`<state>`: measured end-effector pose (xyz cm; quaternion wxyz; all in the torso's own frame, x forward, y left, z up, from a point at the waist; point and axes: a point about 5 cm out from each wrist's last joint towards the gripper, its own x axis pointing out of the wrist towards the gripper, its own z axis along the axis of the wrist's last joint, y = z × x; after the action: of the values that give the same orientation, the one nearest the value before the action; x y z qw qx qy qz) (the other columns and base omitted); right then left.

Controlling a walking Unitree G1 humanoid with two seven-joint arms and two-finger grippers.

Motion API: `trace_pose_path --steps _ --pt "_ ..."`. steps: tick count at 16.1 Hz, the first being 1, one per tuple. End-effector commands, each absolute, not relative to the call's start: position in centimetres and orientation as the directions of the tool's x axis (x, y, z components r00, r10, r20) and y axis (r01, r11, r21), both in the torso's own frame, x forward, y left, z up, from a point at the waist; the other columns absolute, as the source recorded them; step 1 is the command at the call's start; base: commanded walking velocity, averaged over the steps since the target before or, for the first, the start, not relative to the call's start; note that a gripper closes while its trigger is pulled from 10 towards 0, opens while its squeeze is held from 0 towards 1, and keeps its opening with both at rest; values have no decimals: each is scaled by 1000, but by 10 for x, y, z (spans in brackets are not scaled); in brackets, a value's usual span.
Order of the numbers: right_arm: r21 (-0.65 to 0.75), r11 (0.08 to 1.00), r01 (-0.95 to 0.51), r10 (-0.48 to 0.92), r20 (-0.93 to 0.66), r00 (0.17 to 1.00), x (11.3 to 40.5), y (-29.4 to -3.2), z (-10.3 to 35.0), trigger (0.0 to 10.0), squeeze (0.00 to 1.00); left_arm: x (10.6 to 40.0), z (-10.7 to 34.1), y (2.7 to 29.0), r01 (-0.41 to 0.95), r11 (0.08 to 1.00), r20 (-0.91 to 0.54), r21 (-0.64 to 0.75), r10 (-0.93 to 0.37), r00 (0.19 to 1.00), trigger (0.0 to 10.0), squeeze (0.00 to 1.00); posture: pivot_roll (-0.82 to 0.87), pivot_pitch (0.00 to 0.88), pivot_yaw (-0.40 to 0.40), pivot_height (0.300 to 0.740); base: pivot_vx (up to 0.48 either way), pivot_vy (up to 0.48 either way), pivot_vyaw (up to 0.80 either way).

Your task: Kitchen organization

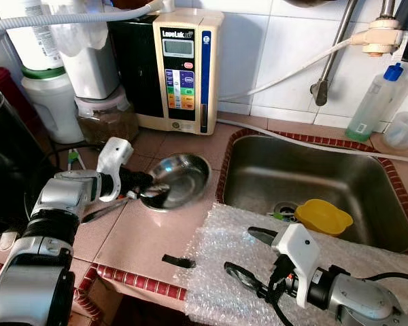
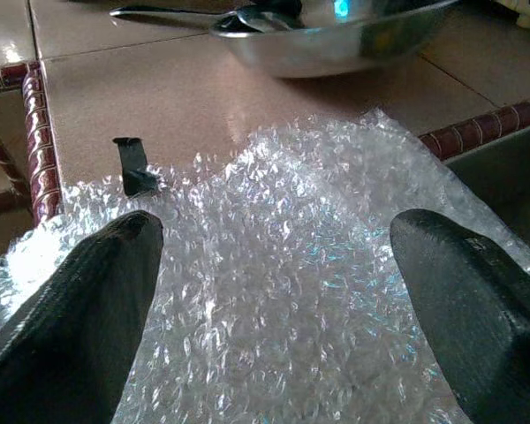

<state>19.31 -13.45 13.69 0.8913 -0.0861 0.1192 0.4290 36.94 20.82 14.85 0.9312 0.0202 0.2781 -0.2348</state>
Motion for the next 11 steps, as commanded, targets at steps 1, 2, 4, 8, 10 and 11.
trace_pose_path --steps 1,2,4,8,10,11 --pt "-69 622 -780 737 -284 613 196 -137 139 10000 0 377 161 218 365 930 -487 -40 -337 806 0 0 70 33 47 740 0 0 0" --pt "-73 623 -779 736 -284 615 196 -137 139 10000 0 380 165 220 336 941 -468 -27 -309 828 0 0 70 33 47 740 0 0 0" --pt "-84 629 -773 729 -281 624 197 -139 140 10000 0 388 178 224 237 972 -373 0 -220 901 0 0 69 33 46 740 0 0 0" --pt "-109 657 -746 708 -252 660 204 -140 144 10000 0 393 186 213 196 980 -247 -17 -194 949 0 0 68 35 44 740 0 0 0" --pt "-117 664 -738 701 -246 670 205 -141 144 10000 0 391 180 201 227 973 -217 -51 -233 948 0 0 68 36 43 740 0 0 0" --pt "-119 668 -735 698 -243 674 205 -142 144 10000 0 392 180 196 226 972 -177 -71 -235 956 0 0 67 35 43 740 0 0 0"
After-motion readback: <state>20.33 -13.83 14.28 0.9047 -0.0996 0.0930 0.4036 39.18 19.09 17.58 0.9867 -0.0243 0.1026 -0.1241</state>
